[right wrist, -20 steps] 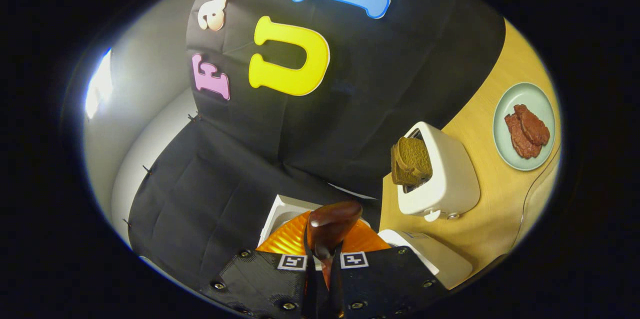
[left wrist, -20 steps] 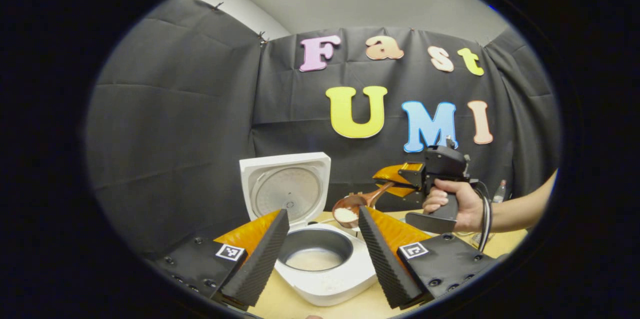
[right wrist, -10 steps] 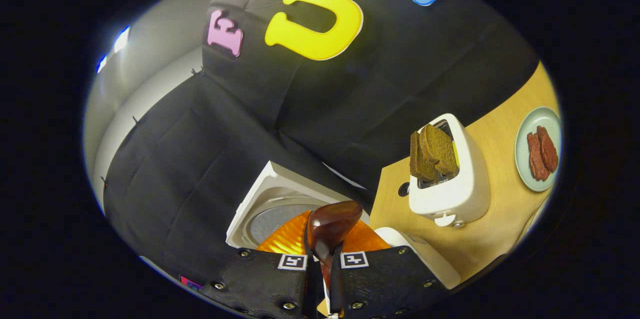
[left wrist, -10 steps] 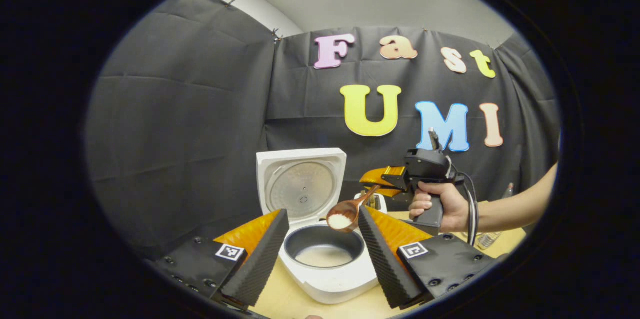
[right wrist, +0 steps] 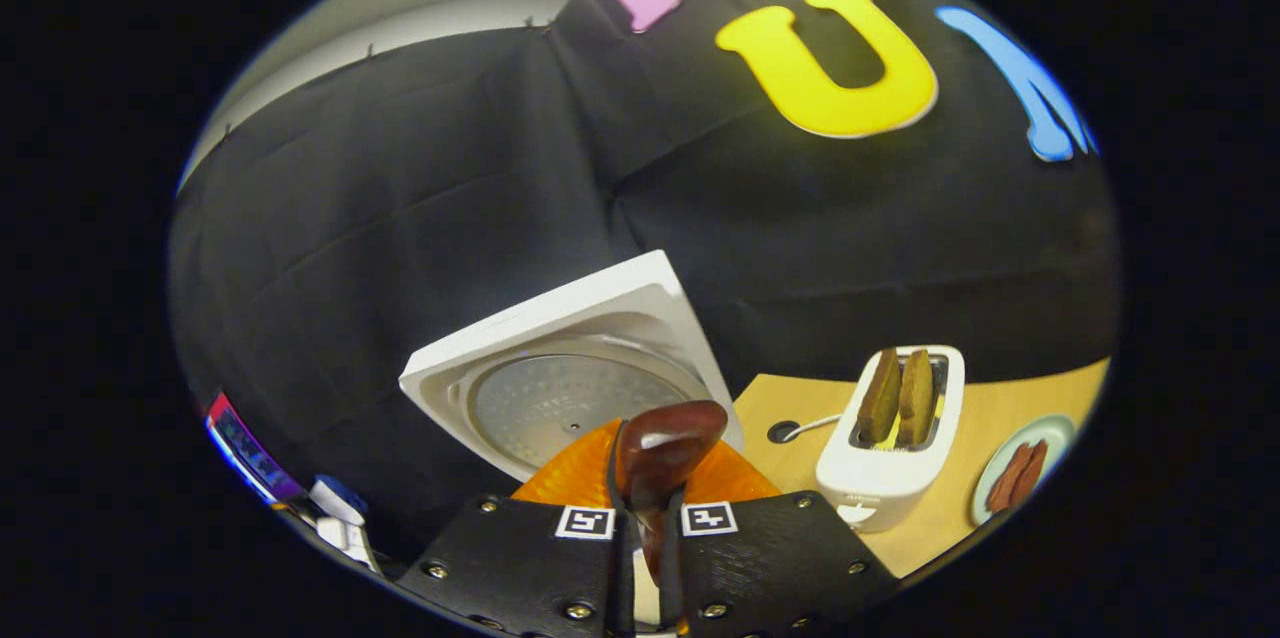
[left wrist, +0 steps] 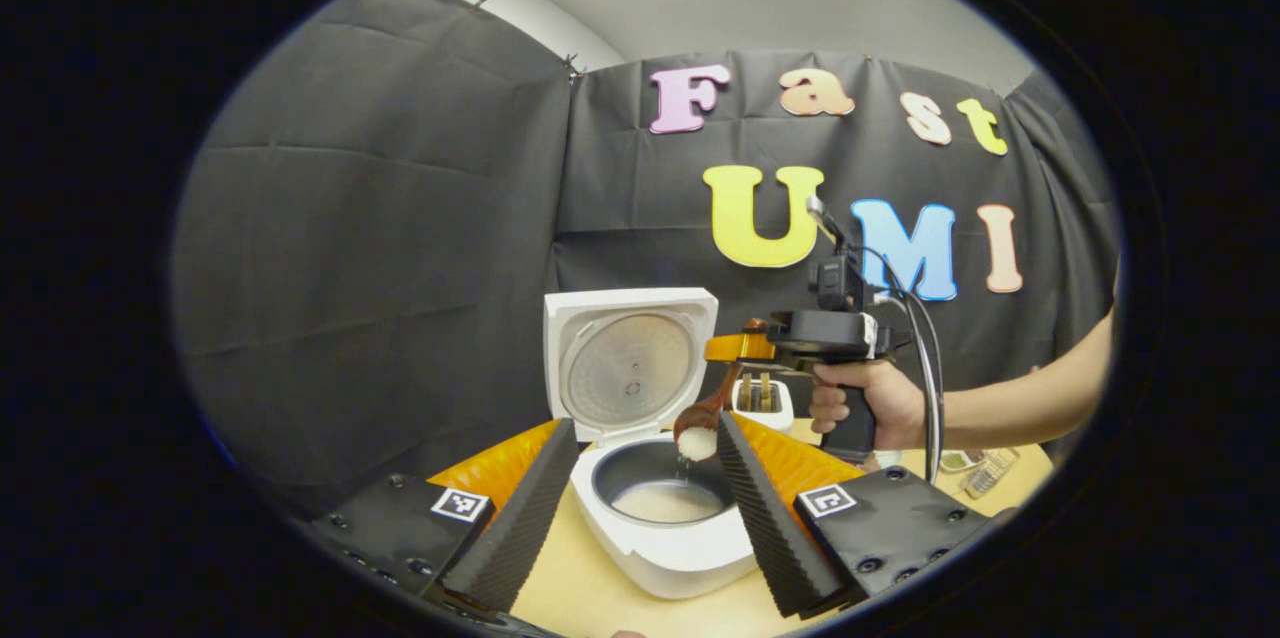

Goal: Close the left gripper, press the button to open the rice cooker; take a wooden spoon from the chopstick holder with the right hand, scoop a spoonful of rice and pour it into the rice cooker, then put the wooden spoon back into the chopstick holder.

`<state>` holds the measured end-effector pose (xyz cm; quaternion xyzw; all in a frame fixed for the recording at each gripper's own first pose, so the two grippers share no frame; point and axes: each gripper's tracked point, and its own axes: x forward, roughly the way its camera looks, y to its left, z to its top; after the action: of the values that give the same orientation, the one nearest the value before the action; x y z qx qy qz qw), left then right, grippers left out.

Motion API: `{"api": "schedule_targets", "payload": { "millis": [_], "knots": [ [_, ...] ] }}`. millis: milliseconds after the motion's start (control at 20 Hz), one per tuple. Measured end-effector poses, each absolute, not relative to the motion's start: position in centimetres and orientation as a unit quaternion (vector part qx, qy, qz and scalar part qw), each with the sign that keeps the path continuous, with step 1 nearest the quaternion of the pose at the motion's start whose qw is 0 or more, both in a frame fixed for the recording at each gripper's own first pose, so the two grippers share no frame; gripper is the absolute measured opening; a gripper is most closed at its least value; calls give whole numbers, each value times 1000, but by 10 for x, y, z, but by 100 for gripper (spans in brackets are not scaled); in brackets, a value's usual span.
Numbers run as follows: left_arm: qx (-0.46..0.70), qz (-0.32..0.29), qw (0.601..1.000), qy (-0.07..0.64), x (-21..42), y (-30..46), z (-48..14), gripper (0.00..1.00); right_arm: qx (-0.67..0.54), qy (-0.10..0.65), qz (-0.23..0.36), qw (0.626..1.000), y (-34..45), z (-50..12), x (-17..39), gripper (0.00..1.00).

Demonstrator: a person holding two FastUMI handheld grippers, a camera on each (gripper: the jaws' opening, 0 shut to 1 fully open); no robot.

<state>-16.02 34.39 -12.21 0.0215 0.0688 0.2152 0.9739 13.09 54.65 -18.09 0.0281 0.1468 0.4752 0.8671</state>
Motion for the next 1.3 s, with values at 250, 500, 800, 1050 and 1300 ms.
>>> {"api": "schedule_targets", "payload": {
  "millis": [250, 500, 800, 1050, 1300],
  "knots": [
    [21, 214, 975, 65, -160, 340, -122, 94, -101, 25, 525, 845, 561, -145, 88, 10],
    [21, 211, 975, 62, -161, 334, -121, 94, -158, -35, 551, 819, 565, -130, 58, 10],
    [22, 210, 976, 57, -167, 330, -112, 94, -40, 6, 532, 846, 545, -107, 73, 10],
    [21, 197, 979, 51, -159, 321, -109, 98, 138, 91, 499, 851, 512, -82, 102, 10],
    [16, 172, 984, 45, -140, 305, -106, 99, 266, 139, 458, 837, 473, -68, 126, 10]
  ]
}}
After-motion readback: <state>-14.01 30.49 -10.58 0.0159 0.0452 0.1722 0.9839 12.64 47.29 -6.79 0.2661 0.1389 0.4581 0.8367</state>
